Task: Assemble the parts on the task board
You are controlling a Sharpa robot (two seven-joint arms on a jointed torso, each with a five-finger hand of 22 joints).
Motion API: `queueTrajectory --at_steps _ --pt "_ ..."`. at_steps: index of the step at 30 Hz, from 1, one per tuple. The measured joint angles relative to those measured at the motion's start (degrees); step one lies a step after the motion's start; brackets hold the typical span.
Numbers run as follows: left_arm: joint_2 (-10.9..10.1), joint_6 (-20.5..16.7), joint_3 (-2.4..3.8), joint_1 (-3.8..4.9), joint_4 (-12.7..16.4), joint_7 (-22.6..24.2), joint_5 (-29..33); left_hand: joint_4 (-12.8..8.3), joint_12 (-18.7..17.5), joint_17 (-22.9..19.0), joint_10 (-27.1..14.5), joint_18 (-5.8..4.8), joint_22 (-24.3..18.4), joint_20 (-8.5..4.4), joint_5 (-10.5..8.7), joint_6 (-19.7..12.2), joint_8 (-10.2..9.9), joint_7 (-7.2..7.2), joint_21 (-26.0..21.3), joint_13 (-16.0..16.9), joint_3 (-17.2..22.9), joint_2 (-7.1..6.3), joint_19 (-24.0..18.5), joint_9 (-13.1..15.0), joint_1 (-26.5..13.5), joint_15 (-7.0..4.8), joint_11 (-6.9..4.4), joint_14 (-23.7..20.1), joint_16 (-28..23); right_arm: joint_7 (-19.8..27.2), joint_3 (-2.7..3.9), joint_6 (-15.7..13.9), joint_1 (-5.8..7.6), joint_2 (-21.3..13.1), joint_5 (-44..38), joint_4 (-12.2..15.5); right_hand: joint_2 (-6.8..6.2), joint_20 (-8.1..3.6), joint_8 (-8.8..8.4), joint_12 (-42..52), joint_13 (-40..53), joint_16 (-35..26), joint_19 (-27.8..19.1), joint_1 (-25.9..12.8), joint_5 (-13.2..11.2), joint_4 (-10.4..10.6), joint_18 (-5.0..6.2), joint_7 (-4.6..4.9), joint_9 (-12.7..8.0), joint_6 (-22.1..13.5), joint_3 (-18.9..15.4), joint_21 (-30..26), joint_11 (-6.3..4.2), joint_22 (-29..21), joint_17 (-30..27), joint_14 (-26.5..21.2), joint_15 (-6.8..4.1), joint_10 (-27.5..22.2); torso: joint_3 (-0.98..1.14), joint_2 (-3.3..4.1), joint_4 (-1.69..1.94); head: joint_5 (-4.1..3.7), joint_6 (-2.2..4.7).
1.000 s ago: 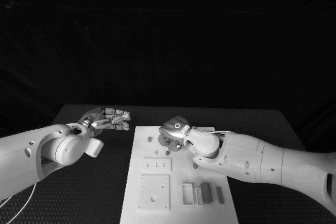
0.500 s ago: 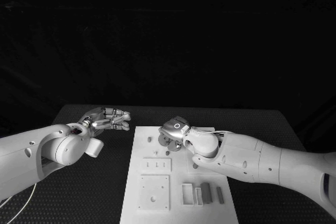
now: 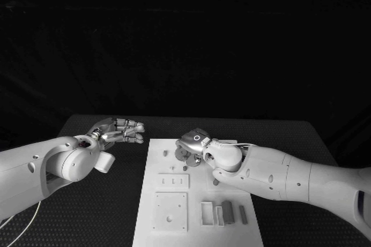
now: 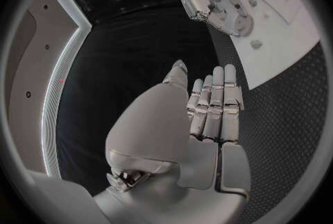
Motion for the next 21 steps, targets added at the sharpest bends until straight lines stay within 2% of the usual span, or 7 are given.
queueTrajectory --at_steps 2,7,9,12,14,15,21 --pt "-0.03 0.00 0.00 0.00 0.00 -0.01 0.00 0.00 0.00 0.05 0.00 -0.22 0.00 0.00 0.00 0.00 0.00 0.00 0.00 0.00 0.00 0.00 0.00 0.00 0.00 0.00 0.00 0.00 0.00 0.26 -0.01 0.47 -0.02 -0.11 1.26 -0.15 0.49 0.05 -0.52 -0.13 -0.27 0.00 0.12 0.47 0.00 0.00 0.00 0.05 -0.27 -1.24 0.00 0.00 -0.01 0.00 0.00 0.00 0.00 -0.61 0.00 -0.01 0.02 0.00 -0.02" --pt "-0.09 0.01 0.00 0.00 0.01 -0.03 0.00 0.00 0.00 0.05 0.00 -0.24 0.00 0.00 0.00 0.00 0.00 0.00 0.00 0.00 0.00 0.00 0.00 0.00 0.00 0.00 0.00 0.00 0.00 0.86 0.10 1.56 0.10 -0.22 4.11 -0.34 0.54 0.00 -0.70 -0.18 -0.33 0.00 0.19 0.52 0.00 0.00 0.00 0.08 -0.47 -1.66 0.00 0.00 0.01 0.00 0.00 0.00 0.00 -0.64 0.02 -0.01 -0.01 -0.01 -0.09" --pt "-0.08 0.02 0.00 0.00 0.06 -0.03 0.00 0.00 0.00 0.05 0.00 -0.25 0.00 0.00 0.00 0.00 0.00 0.00 0.00 0.00 0.00 0.00 0.00 -0.03 0.00 0.00 0.00 0.00 0.00 1.13 0.09 2.04 0.10 -0.30 5.39 -0.52 1.97 0.00 -1.26 -0.69 -0.81 0.00 0.19 1.10 0.00 -0.04 0.00 0.17 -0.58 -2.79 -0.04 -0.27 0.09 0.00 -0.32 -0.28 0.28 -1.55 0.05 -0.01 -0.01 -0.01 -0.11" --pt "-0.06 0.04 0.00 0.00 0.09 -0.05 0.00 0.00 0.00 0.04 0.00 -0.25 -0.01 0.00 0.00 0.00 0.00 0.00 0.00 -0.04 0.00 0.00 0.00 -0.05 0.00 0.00 0.00 0.00 0.00 1.44 0.08 2.45 0.10 -0.82 7.14 -0.52 5.10 0.00 -1.48 -0.84 -0.85 -0.21 0.19 1.07 0.00 -1.42 0.00 0.30 -0.72 -3.10 -0.88 -0.27 0.39 0.00 -0.42 -0.47 0.47 -1.85 0.06 0.00 -0.03 -0.01 -0.12" --pt "-0.10 0.04 0.00 0.00 0.10 -0.06 0.00 0.00 0.00 0.08 0.00 -0.26 -0.01 0.00 0.00 0.00 0.00 0.00 0.00 -0.05 0.00 0.00 0.00 -0.05 0.00 0.00 0.00 0.00 0.00 1.56 0.11 2.66 0.13 -1.10 8.08 -0.63 5.79 0.01 -0.99 -0.85 -0.85 -0.21 0.18 0.99 0.00 -1.60 -0.01 0.36 -0.56 -3.14 -1.09 -0.27 0.39 0.00 -0.42 -0.47 0.47 -1.85 0.06 0.00 -0.03 -0.01 -0.12" --pt "-0.15 0.04 0.00 0.00 0.10 -0.08 0.00 0.00 0.00 0.11 0.00 -0.26 -0.01 0.00 0.00 0.00 0.00 0.00 0.00 -0.05 0.00 0.00 0.00 -0.05 0.00 0.00 0.00 0.00 0.00 1.66 0.12 2.85 0.15 -1.18 8.76 -0.81 6.79 0.04 -0.80 -0.85 -0.85 -0.21 0.15 0.95 0.00 -1.60 0.00 0.25 -0.28 -3.02 -1.09 -0.27 0.39 0.00 -0.42 -0.47 0.47 -1.84 0.06 0.00 -0.03 -0.01 -0.14" --pt "-0.27 0.04 0.00 0.00 0.07 -0.14 0.00 0.00 0.00 0.11 0.00 -0.27 -0.01 0.00 0.00 0.00 0.00 0.00 0.00 -0.05 0.00 0.00 0.00 -0.05 0.00 0.00 0.00 0.00 0.00 2.47 0.29 3.60 0.38 -1.13 12.01 -1.39 10.36 0.20 -0.31 -0.86 -0.77 -0.21 -0.46 -0.02 0.00 -2.16 0.00 -0.09 -0.14 -2.61 -1.33 -0.27 0.69 0.00 -0.39 -0.67 0.66 -2.15 0.06 0.01 -0.03 -0.01 -0.17"
